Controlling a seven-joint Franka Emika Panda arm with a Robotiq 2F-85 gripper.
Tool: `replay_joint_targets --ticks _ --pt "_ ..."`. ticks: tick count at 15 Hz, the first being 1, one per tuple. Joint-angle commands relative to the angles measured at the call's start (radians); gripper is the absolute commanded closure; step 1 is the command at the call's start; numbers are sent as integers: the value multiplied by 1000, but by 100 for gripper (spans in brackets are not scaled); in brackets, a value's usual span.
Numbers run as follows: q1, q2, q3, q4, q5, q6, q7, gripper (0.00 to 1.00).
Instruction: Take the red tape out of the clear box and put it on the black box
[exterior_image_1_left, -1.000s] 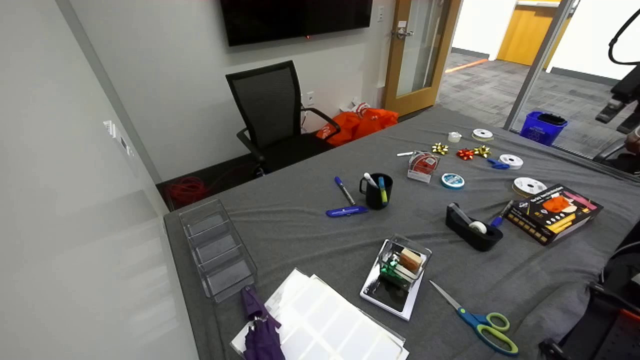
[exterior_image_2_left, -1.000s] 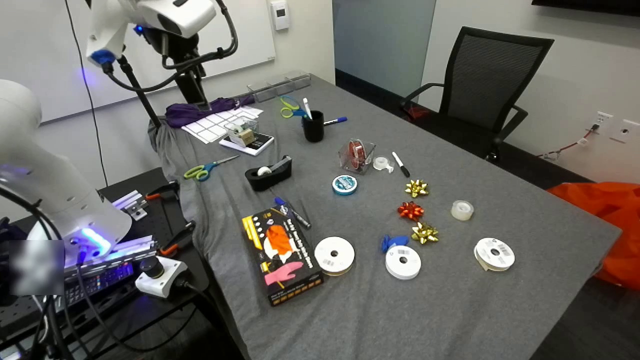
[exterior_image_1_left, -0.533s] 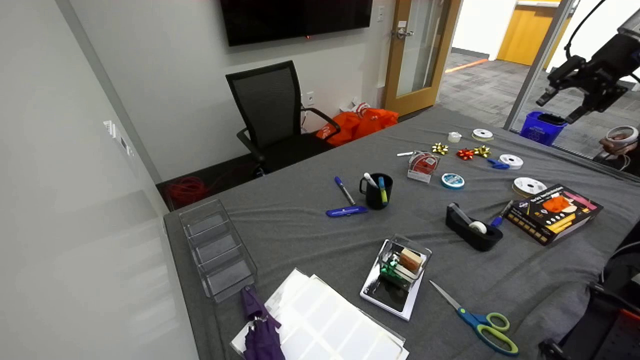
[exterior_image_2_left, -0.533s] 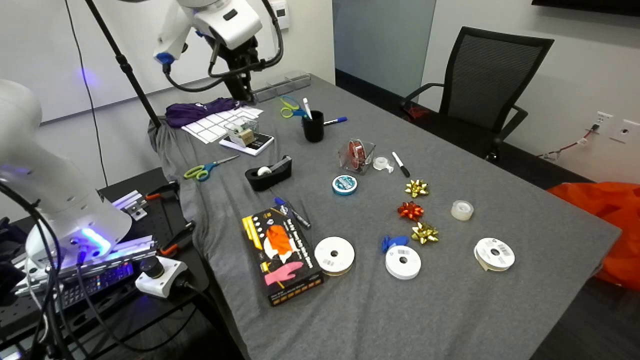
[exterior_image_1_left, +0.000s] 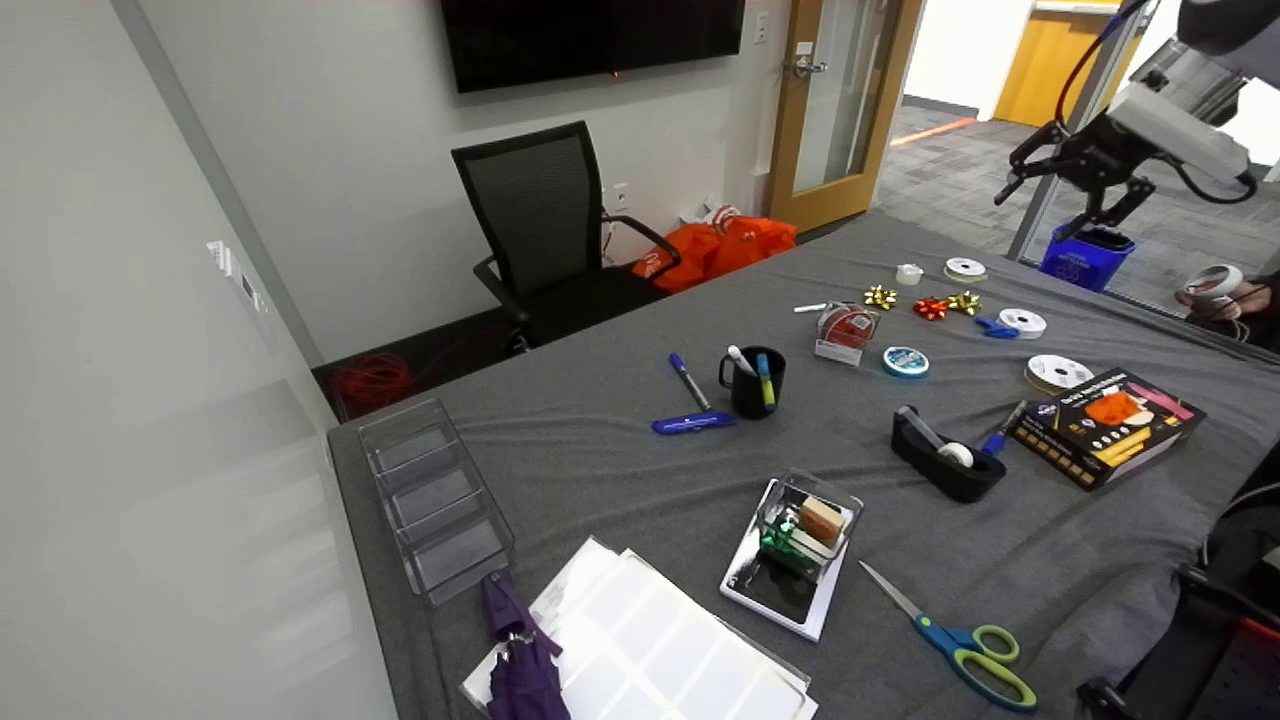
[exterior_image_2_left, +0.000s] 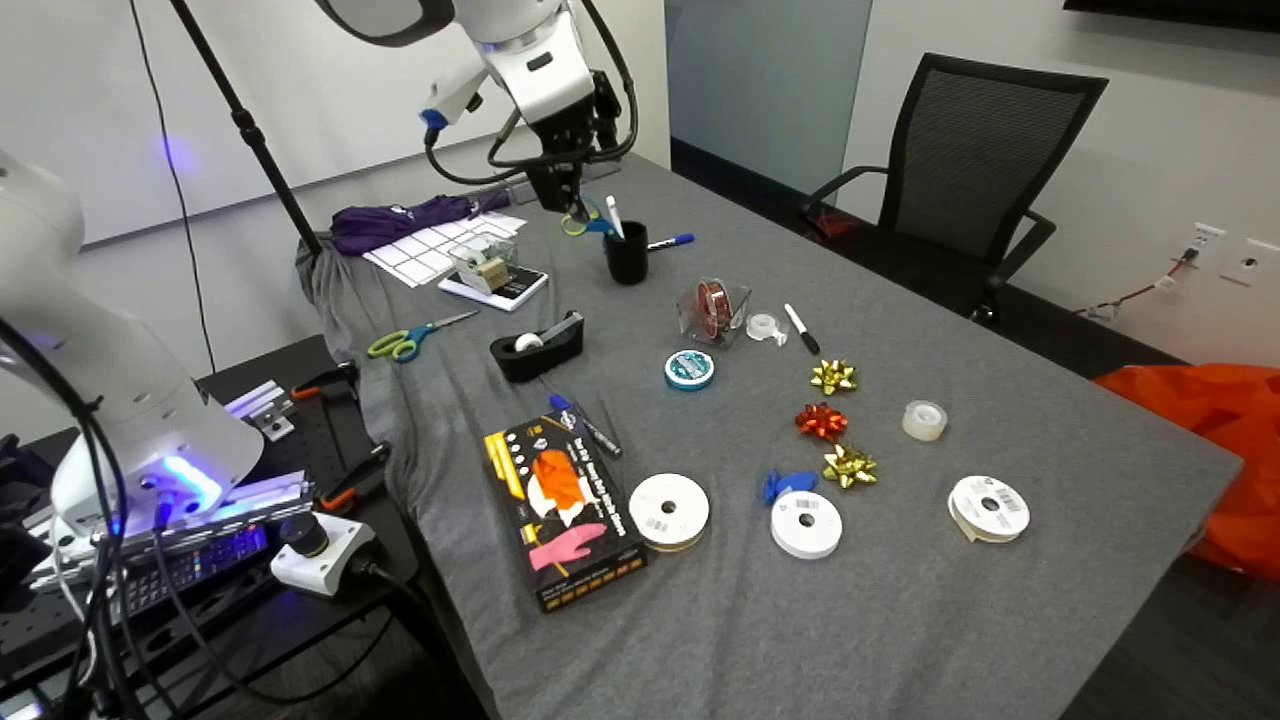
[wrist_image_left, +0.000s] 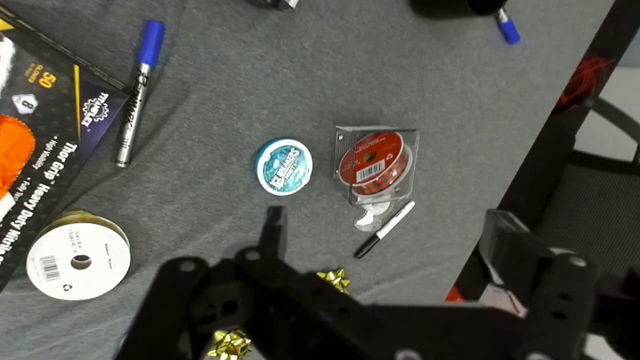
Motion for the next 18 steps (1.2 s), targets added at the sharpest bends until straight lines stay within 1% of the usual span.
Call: replay_joint_targets --ticks 1,2,8,9,11,13,15,18 --pt "-34 78 41 46 -20 76 166 0" --pt "-33 40 40 18 -6 47 97 0" --pt "-34 50 47 22 -8 52 110 0" --pt "-33 55 51 24 -30 55 146 0" --pt "-31 108 65 51 -158 84 350 0" --pt "-27 165 69 97 -251 84 516 0" --pt "-13 240 69 178 -339 46 689 0" --pt "29 343 58 308 -439 -42 944 0"
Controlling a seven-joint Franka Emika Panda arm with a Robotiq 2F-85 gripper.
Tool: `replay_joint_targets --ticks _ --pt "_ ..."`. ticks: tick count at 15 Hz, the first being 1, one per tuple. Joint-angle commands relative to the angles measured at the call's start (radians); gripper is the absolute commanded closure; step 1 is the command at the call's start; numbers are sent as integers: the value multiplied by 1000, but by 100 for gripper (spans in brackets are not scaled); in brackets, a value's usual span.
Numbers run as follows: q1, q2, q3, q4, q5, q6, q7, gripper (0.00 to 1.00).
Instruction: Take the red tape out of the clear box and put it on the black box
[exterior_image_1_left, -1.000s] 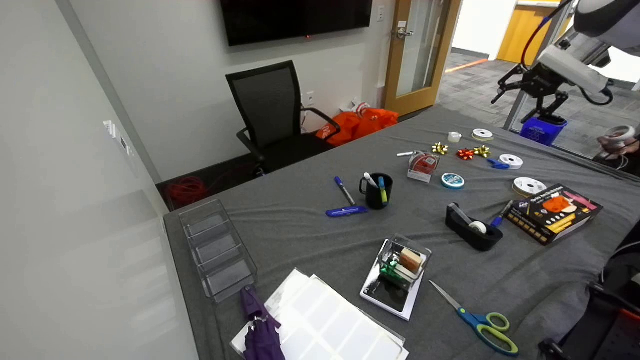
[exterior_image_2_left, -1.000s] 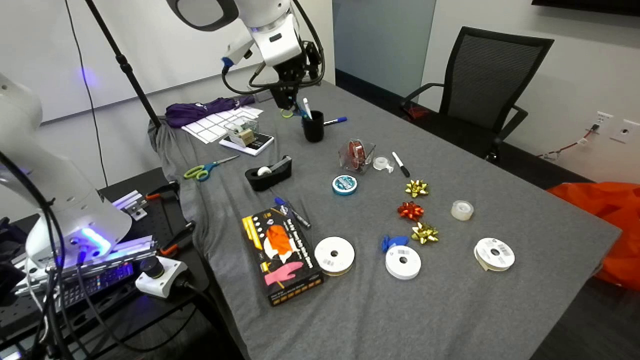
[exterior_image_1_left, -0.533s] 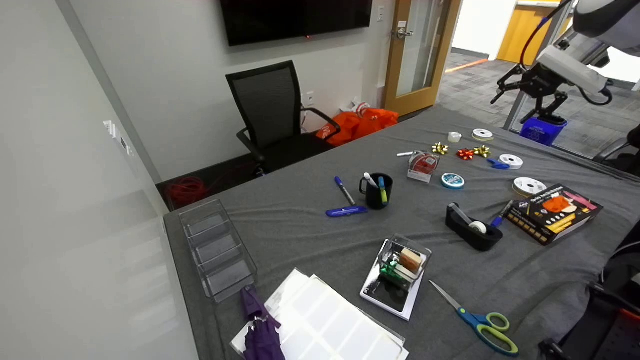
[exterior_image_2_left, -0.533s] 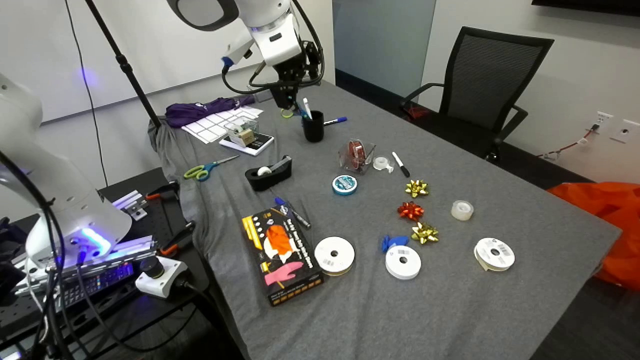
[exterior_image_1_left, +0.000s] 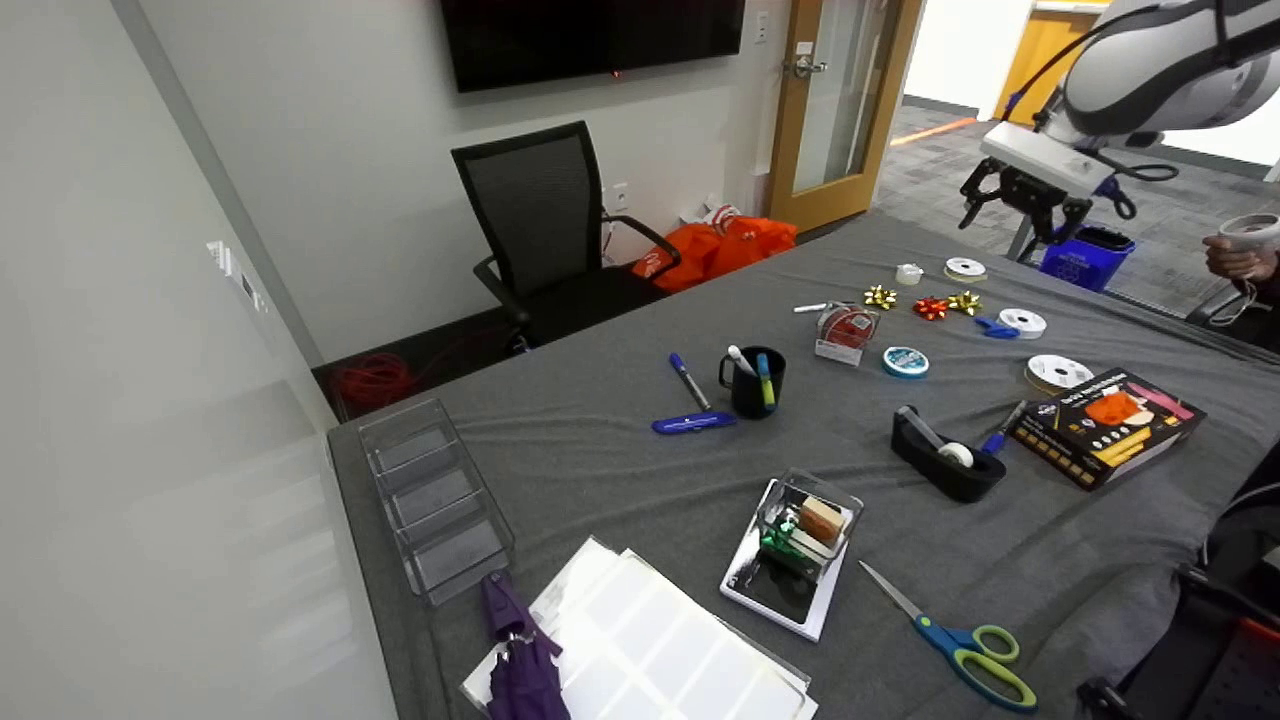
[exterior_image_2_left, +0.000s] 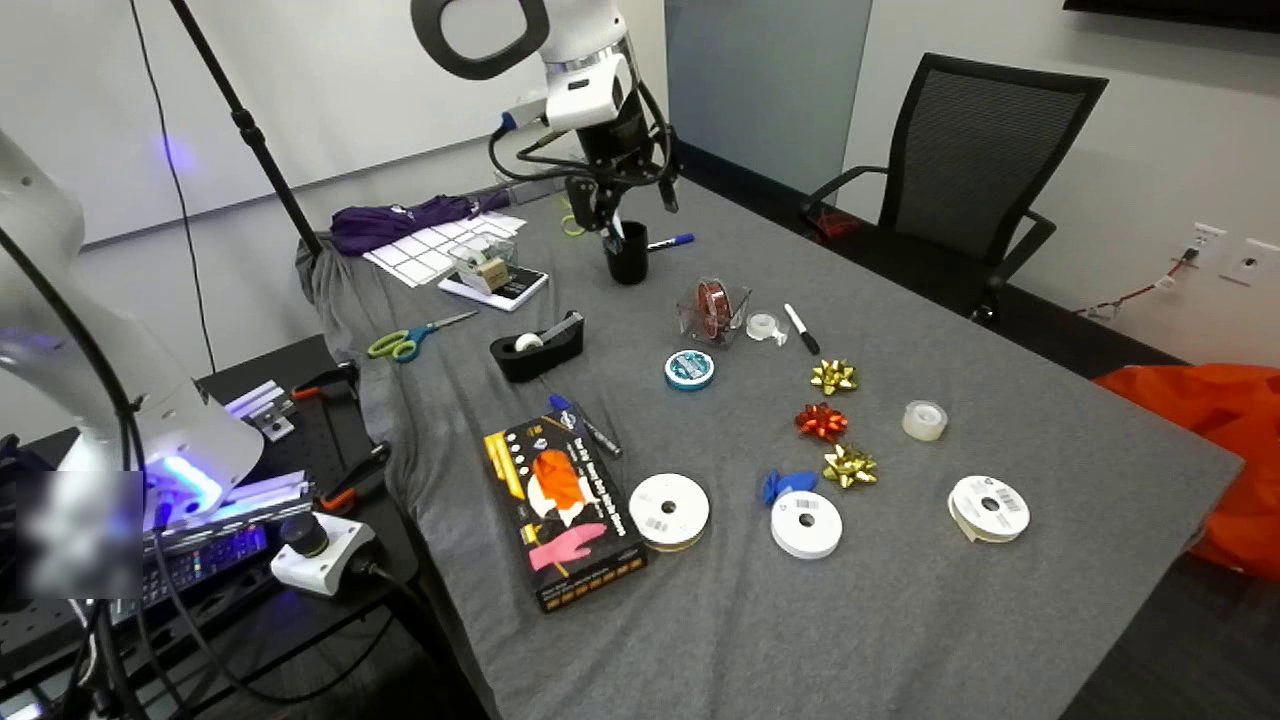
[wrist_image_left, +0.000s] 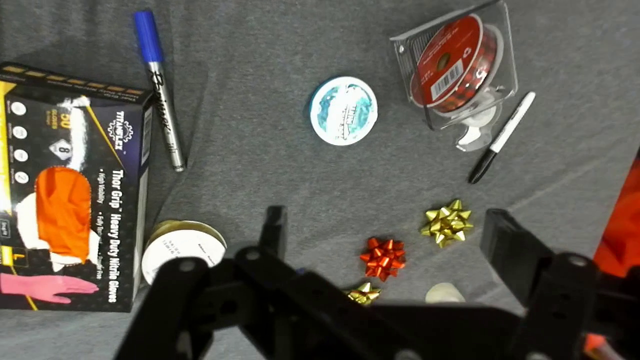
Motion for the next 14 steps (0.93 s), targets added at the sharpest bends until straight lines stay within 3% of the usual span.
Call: replay_joint_targets --ticks 1,7,11,14 --pt "42 141 -5 188 -95 -137 276 0" --pt "87 315 9 429 -69 -399 636 0" --pt "67 398 35 514 -20 -372 707 0" --pt "54 457 36 561 -42 -295 649 0"
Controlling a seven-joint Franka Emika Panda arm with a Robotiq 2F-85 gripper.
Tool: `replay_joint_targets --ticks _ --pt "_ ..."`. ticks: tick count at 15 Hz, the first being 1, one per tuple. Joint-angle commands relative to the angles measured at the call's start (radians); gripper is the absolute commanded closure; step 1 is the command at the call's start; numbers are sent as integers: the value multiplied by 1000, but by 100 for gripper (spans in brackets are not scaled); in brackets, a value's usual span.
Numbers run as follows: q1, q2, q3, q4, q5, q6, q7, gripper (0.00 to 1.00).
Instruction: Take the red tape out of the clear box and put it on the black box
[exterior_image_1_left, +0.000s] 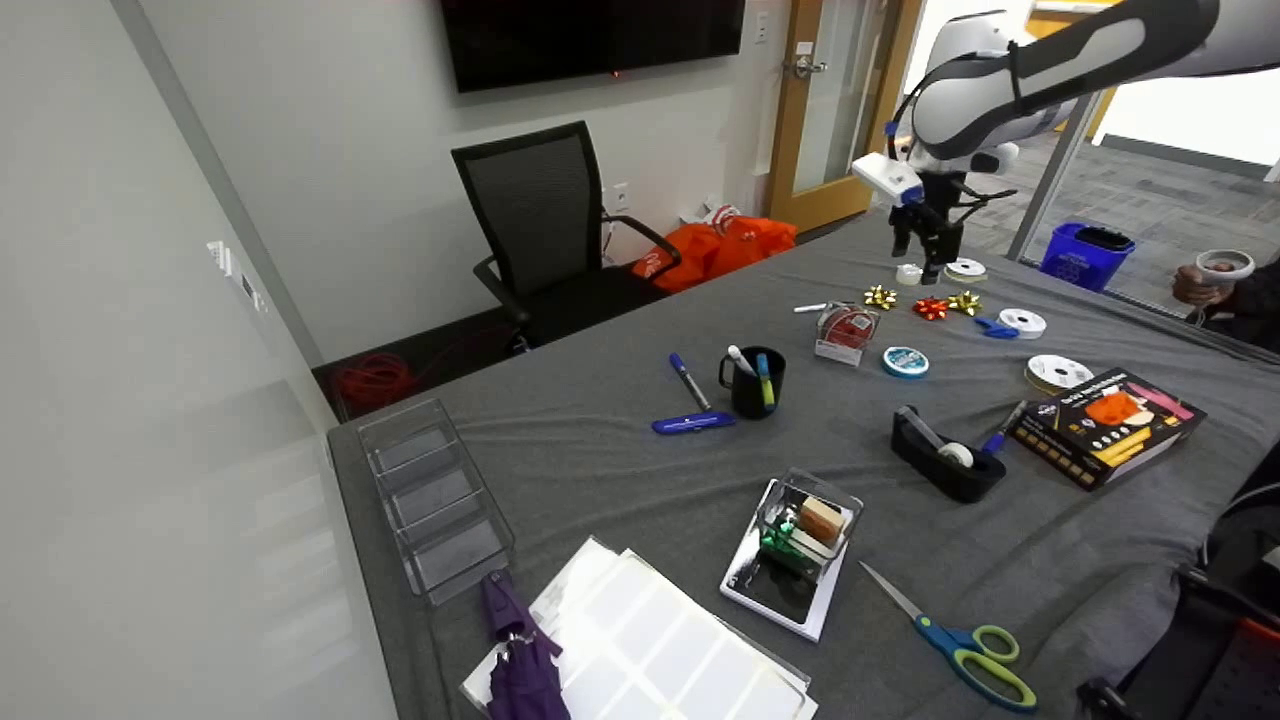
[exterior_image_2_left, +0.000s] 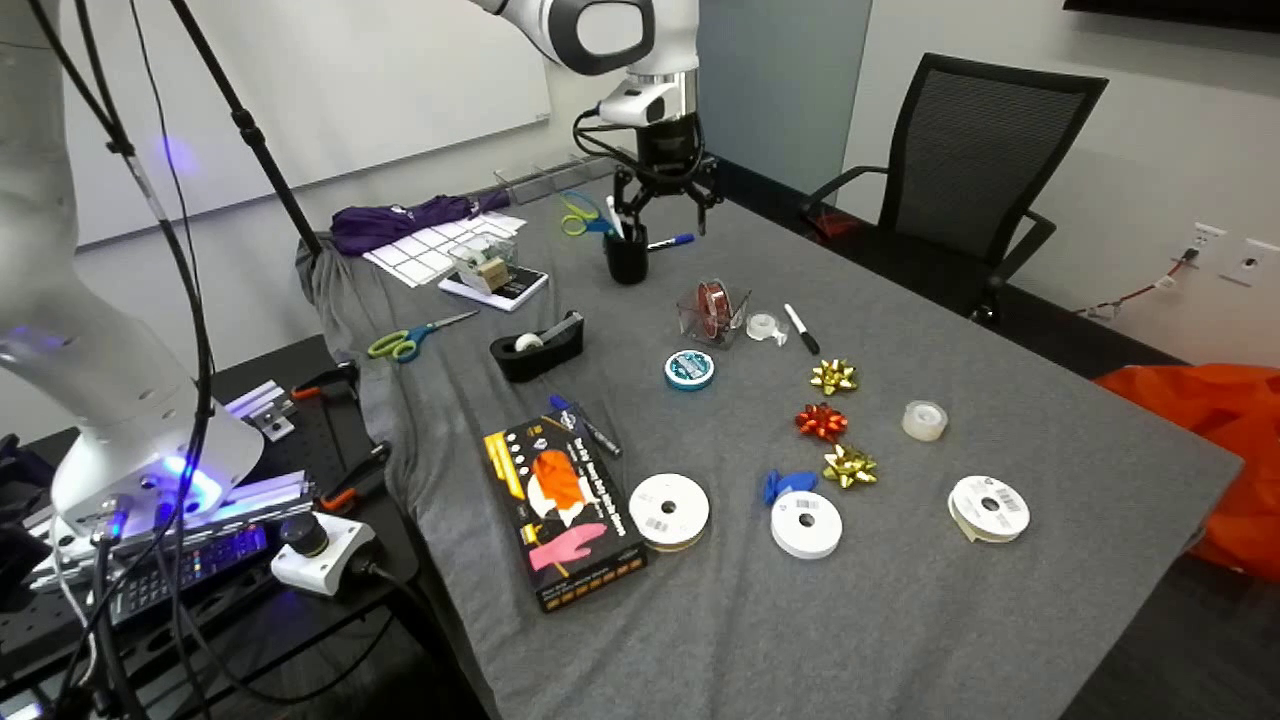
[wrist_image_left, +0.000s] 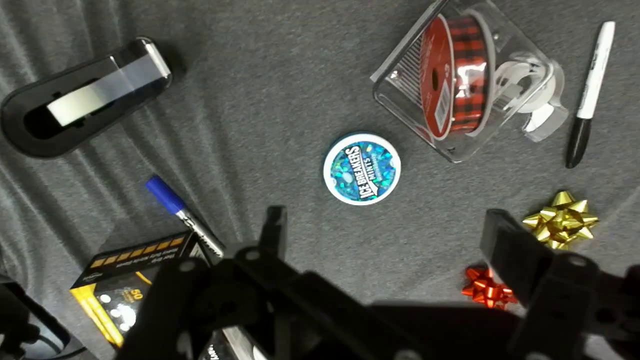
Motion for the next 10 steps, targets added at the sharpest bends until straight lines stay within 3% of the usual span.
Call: replay_joint_targets --ticks 1,10 --pt "-36 84 17 88 0 63 -59 0" --pt "-92 201 51 134 77 320 -269 0"
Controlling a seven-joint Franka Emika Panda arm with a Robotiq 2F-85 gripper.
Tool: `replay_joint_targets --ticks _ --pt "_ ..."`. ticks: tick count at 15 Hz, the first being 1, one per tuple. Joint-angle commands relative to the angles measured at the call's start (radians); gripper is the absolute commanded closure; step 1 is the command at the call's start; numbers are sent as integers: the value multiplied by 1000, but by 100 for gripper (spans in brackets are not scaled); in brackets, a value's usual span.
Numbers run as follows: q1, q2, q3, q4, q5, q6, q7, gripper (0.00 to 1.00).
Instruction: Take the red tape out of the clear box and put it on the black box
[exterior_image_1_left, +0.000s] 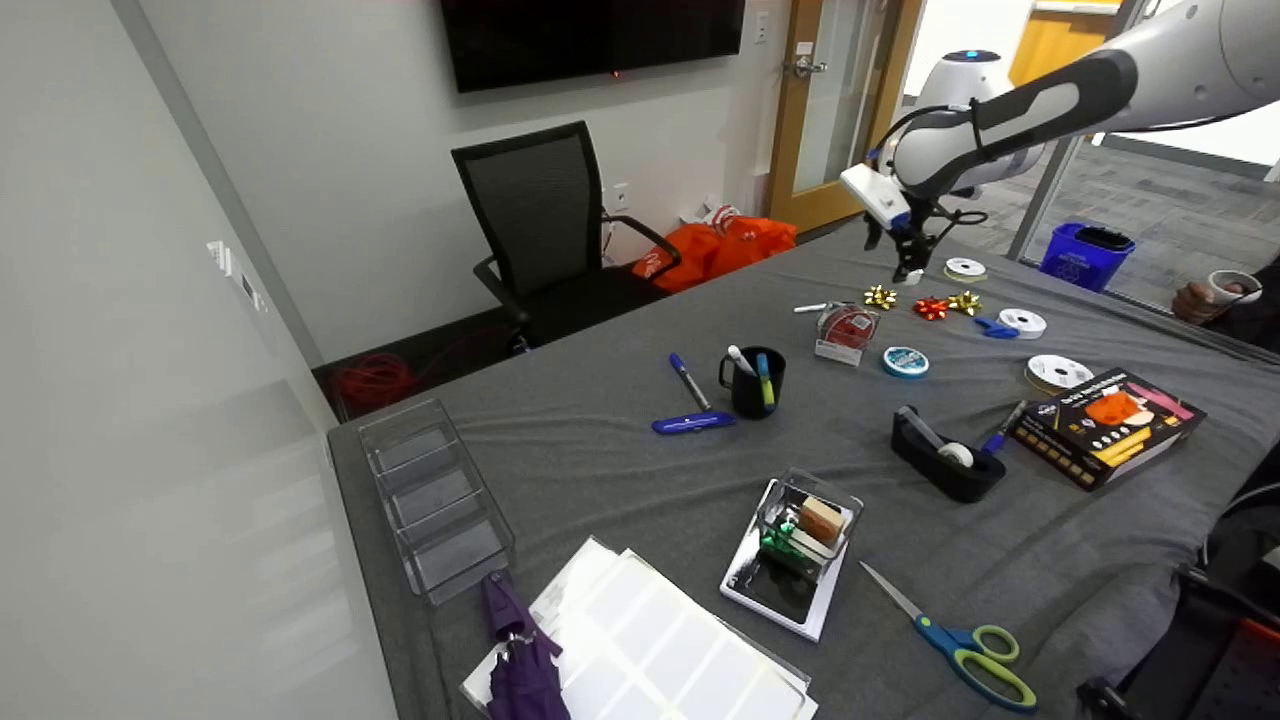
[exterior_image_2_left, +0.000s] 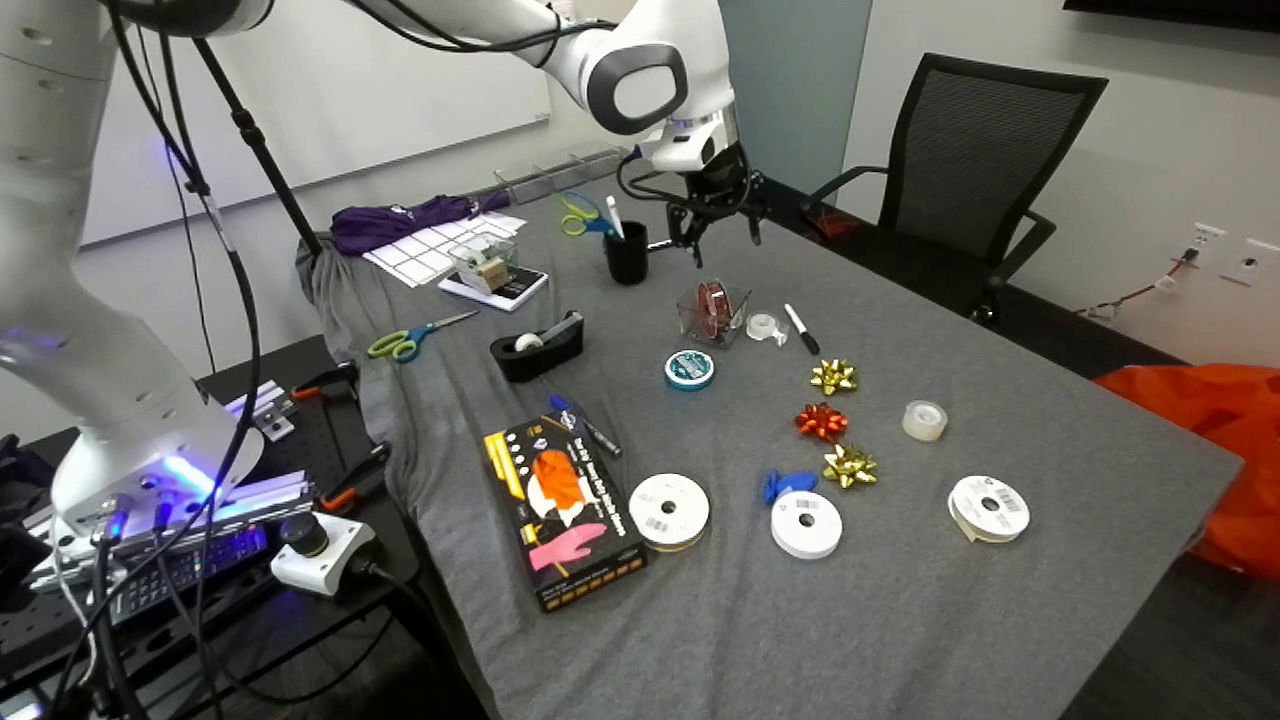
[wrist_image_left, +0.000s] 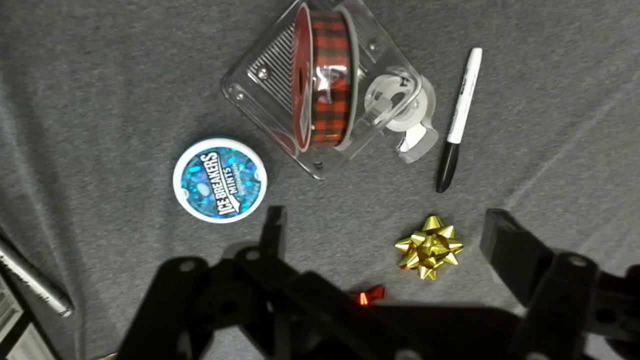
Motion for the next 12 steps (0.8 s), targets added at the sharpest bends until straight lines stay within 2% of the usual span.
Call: replay_joint_targets --ticks 1,5,9,10,12 --pt "-34 36 41 18 50 60 -105 0" --pt "-26 39 47 25 73 -38 -149 0" --pt "-9 46 32 43 67 -115 -119 0" --pt "-4 37 29 14 65 -66 -115 0" --pt "-4 37 29 20 65 -82 -115 0"
